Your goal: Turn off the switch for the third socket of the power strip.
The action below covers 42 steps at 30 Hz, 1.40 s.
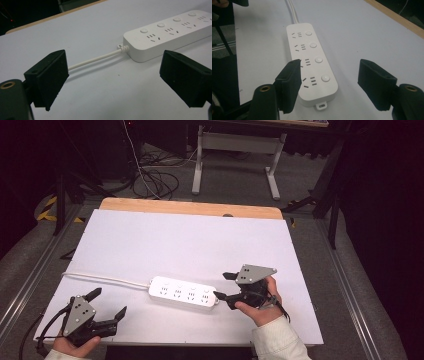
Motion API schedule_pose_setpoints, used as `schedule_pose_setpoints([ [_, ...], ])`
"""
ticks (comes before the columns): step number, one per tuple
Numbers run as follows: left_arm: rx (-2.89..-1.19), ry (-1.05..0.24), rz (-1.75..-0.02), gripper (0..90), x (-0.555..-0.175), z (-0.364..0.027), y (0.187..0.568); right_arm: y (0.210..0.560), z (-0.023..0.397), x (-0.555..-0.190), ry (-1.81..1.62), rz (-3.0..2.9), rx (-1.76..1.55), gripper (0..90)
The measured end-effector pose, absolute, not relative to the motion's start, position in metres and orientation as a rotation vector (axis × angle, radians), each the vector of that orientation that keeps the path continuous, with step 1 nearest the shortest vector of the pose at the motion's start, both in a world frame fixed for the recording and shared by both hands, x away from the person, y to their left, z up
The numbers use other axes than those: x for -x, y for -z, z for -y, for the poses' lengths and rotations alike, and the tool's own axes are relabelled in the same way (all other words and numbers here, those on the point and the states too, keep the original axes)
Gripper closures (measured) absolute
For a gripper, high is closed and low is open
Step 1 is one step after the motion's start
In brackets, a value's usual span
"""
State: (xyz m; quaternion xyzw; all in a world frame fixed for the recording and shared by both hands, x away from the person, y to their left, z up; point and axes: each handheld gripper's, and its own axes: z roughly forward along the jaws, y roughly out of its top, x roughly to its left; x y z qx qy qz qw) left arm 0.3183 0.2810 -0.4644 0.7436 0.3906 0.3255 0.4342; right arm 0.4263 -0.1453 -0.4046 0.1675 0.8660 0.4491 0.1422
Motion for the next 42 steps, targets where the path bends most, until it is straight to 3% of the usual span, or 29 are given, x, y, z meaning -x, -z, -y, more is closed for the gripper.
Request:
schedule_pose_setpoints([
  [25, -1.851, -0.806, -0.967, 8.9, -0.318, -0.281, 0.464, 0.398, 0.094, -0.443, -1.265, -2.58, -0.364, 37.4],
  [27, -1.853, -0.801, -0.966, 9.2, -0.318, -0.282, 0.464, 0.398, 0.094, -0.443, -1.263, -2.589, -0.368, 43.9],
  [29, -1.854, -0.797, -0.968, 9.5, -0.318, -0.282, 0.464, 0.398, 0.095, -0.443, -1.267, -2.637, -0.366, 61.2],
  [30, -1.856, -0.796, -0.967, 9.5, -0.318, -0.281, 0.464, 0.398, 0.095, -0.443, -1.267, -2.637, -0.366, 61.2],
  [34, -1.857, -0.8, -0.966, 9.5, -0.318, -0.281, 0.464, 0.396, 0.092, -0.444, -1.237, -2.705, -0.383, 82.4],
  [37, -1.858, -0.798, -0.968, 9.5, -0.318, -0.281, 0.464, 0.396, 0.09, -0.445, -1.229, -2.721, -0.391, 90.0],
  [42, -1.857, -0.8, -0.968, 9.6, -0.318, -0.281, 0.464, 0.394, 0.084, -0.448, -1.189, -2.775, -0.405, 90.0],
])
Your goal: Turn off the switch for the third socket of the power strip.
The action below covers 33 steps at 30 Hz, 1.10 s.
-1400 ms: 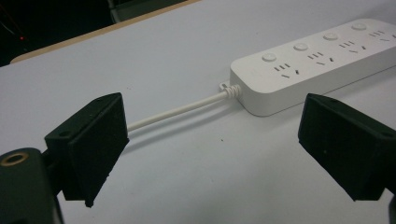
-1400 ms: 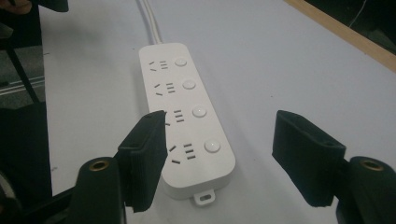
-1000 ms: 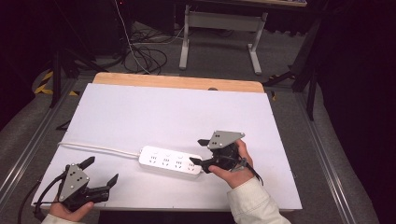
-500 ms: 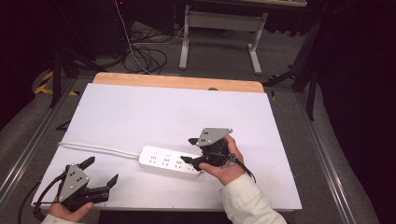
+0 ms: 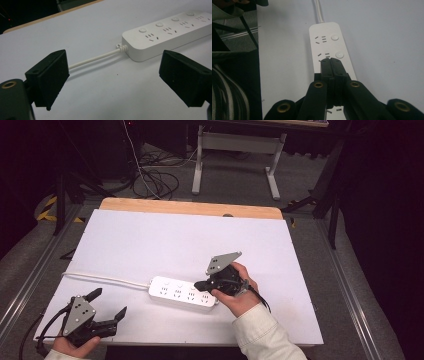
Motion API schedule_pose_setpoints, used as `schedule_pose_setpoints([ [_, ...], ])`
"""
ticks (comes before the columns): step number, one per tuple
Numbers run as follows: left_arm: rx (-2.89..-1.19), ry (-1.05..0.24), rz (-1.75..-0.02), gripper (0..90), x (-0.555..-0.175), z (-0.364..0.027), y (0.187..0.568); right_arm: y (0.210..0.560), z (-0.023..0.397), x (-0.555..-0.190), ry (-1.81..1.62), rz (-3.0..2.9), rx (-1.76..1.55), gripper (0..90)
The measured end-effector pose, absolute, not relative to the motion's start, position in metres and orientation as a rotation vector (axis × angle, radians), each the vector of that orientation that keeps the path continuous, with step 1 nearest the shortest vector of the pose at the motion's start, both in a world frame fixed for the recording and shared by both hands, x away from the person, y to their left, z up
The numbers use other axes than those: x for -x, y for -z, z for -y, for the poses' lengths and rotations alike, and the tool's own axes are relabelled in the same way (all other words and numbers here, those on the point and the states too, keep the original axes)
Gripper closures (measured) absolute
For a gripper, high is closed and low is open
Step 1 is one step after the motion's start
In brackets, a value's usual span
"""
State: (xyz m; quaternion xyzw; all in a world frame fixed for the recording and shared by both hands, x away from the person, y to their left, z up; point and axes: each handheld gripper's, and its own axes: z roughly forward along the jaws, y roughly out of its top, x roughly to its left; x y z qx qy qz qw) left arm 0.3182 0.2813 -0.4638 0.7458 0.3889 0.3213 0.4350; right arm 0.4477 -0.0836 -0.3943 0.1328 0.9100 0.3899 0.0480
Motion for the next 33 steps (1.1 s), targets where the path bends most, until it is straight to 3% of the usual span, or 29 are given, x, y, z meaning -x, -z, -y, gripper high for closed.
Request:
schedule_pose_setpoints([
  [33, -1.857, -0.779, -0.978, 10.0, -0.319, -0.28, 0.464, 0.426, 0.041, -0.475, -0.849, -2.821, -0.561, 90.0],
])
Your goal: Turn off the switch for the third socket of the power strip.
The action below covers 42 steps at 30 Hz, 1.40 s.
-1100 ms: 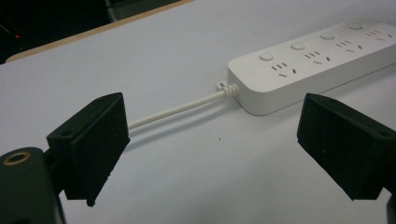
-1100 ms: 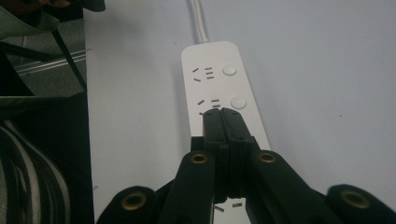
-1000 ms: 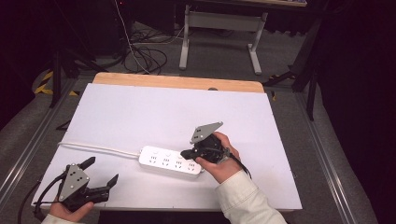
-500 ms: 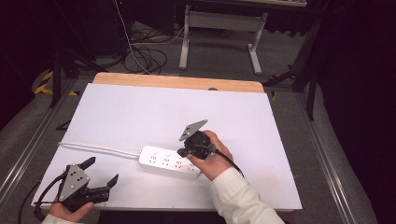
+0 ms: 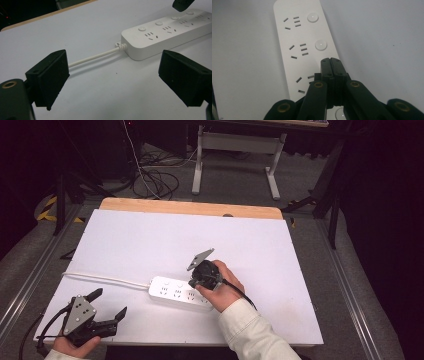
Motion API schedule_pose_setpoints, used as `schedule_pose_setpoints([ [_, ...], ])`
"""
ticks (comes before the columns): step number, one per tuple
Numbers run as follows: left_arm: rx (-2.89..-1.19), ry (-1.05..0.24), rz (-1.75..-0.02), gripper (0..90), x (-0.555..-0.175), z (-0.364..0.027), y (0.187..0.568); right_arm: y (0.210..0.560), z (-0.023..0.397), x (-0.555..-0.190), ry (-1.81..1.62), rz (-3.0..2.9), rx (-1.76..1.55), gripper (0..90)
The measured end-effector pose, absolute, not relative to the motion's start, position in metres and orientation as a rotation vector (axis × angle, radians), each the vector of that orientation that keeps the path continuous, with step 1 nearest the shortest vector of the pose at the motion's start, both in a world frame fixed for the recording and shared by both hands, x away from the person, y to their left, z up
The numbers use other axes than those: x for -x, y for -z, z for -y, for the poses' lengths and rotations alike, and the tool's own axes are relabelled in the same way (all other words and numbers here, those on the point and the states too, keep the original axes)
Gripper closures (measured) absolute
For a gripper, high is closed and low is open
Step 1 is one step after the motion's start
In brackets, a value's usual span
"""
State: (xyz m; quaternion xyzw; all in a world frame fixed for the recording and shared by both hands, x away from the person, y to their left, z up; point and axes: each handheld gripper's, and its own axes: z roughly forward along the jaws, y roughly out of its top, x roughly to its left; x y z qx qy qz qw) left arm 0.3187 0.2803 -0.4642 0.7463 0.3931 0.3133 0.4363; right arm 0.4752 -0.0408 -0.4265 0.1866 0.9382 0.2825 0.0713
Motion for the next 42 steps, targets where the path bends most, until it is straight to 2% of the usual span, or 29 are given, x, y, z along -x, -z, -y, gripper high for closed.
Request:
schedule_pose_setpoints([
  [42, -1.872, -0.778, -0.975, 10.4, -0.319, -0.28, 0.464, 0.441, 0.036, -0.475, -0.81, -2.824, -0.573, 90.0],
])
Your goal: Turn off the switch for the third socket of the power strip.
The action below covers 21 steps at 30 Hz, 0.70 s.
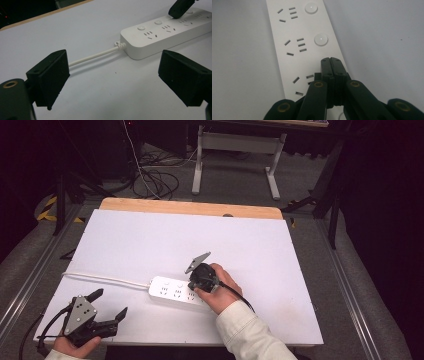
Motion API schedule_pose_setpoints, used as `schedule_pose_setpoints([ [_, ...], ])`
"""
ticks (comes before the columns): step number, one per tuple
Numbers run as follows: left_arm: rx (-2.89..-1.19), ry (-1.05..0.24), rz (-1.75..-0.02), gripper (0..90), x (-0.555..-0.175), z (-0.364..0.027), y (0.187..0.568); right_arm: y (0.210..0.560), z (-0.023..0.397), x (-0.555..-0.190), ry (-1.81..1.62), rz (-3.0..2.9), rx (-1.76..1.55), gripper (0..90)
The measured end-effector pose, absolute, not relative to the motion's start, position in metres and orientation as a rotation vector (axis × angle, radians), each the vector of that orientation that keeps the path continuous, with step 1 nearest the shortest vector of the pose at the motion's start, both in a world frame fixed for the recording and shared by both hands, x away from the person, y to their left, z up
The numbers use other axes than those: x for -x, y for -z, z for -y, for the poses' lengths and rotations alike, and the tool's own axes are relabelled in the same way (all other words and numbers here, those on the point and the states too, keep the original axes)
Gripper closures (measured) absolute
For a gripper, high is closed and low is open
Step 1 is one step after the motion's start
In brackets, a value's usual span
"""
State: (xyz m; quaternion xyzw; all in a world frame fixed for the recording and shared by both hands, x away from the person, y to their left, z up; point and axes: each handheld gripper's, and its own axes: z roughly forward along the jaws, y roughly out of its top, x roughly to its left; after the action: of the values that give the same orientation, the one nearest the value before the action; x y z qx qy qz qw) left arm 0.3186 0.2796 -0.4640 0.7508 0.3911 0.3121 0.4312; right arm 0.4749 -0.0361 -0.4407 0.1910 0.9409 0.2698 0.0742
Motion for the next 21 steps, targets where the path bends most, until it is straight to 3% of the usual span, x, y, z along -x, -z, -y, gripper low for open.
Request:
schedule_pose_setpoints([
  [21, -1.876, -0.779, -0.974, 10.4, -0.3183, -0.2787, 0.4643, 0.4402, 0.0316, -0.4704, -0.766, -2.791, -0.604, 90.0],
])
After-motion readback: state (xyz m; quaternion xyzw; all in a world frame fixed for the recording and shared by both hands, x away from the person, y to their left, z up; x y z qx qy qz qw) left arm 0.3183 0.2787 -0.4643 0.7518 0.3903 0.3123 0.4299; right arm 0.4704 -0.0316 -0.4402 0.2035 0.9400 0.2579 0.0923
